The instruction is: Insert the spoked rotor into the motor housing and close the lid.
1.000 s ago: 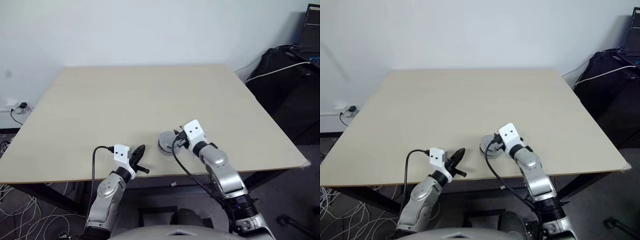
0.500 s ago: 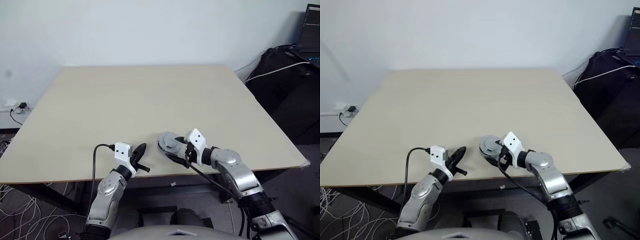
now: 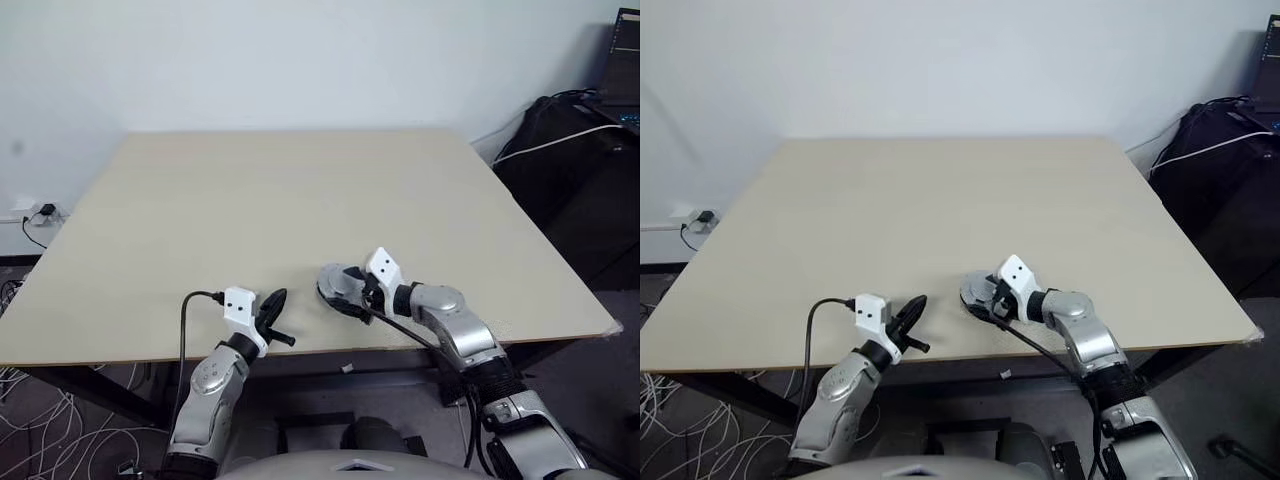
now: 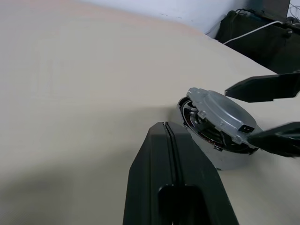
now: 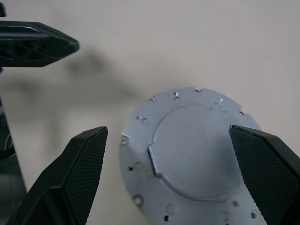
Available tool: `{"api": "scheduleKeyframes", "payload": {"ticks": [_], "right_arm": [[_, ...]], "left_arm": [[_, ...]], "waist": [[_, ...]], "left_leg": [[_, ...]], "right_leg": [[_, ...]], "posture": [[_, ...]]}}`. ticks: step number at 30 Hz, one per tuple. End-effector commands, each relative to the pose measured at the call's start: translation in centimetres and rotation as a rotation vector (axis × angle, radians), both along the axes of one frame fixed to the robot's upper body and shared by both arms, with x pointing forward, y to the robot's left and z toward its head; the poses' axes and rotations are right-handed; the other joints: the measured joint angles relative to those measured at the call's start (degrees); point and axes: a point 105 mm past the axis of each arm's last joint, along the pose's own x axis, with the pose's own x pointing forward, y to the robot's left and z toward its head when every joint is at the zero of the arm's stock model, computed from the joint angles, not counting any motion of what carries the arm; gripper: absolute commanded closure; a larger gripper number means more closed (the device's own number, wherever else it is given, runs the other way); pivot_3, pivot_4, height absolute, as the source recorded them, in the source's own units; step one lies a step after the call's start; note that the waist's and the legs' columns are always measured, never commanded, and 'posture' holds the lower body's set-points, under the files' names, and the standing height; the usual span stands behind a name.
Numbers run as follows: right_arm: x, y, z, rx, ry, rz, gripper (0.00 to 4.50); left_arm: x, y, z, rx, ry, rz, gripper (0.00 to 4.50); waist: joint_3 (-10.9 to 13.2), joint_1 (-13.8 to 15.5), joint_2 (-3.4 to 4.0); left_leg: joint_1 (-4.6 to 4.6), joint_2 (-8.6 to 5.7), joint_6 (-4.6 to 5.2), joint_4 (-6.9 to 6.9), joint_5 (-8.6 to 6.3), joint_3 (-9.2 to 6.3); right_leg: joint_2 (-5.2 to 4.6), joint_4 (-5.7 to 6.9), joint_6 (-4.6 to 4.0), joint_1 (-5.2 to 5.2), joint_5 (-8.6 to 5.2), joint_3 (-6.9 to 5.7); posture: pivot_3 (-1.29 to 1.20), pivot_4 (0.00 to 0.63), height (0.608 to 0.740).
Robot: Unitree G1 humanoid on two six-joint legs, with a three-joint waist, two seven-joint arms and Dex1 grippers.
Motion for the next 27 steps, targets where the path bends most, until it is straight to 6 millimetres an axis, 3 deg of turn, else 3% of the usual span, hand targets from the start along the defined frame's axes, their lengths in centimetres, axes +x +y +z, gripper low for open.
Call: {"api": "scheduleKeyframes", "payload": {"ticks": [1,19,24,27], "right_arm": [[1.1,0.0,1.3,0.018,-0.058,-0.002,0.04],[1.8,-0.8,-0.2,-0.028,-0.021,-0.009,0.04],[1.9,-0.8,-0.2,-0.024,-0.026,-0.019,1.21],[1.9,-0.9,-0.1,-0.023,-0.029,-0.021,1.21]], "left_arm": [[0.4,0.2,1.8,0.004,-0.073,0.011,4.5],[0.1,0.6,1.8,0.016,-0.074,0.025,4.5],[0.1,0.6,1.8,0.016,-0.073,0.025,4.5],[0.1,0.5,1.8,0.015,-0.072,0.025,4.5]], "waist": [[0.0,0.0,0.0],[0.0,0.0,0.05],[-0.1,0.0,0.1],[-0.1,0.0,0.11]], "left_leg": [[0.0,0.0,0.0,0.0,0.0,0.0],[0.0,-0.01,-0.02,-0.01,-0.01,0.0],[0.0,-0.01,-0.1,-0.02,-0.06,-0.01],[0.0,-0.01,-0.18,-0.02,-0.1,-0.01]], "right_leg": [[-0.01,0.0,0.0,0.0,0.0,0.0],[-0.15,0.01,-0.05,-0.01,0.01,0.17],[-0.19,0.01,-0.08,-0.03,0.02,0.17],[-0.2,0.01,-0.08,-0.03,0.02,0.18]], "posture": [[0.0,0.0,0.74],[0.0,0.0,0.74],[0.0,0.0,0.74],[0.0,0.0,0.74]]}}
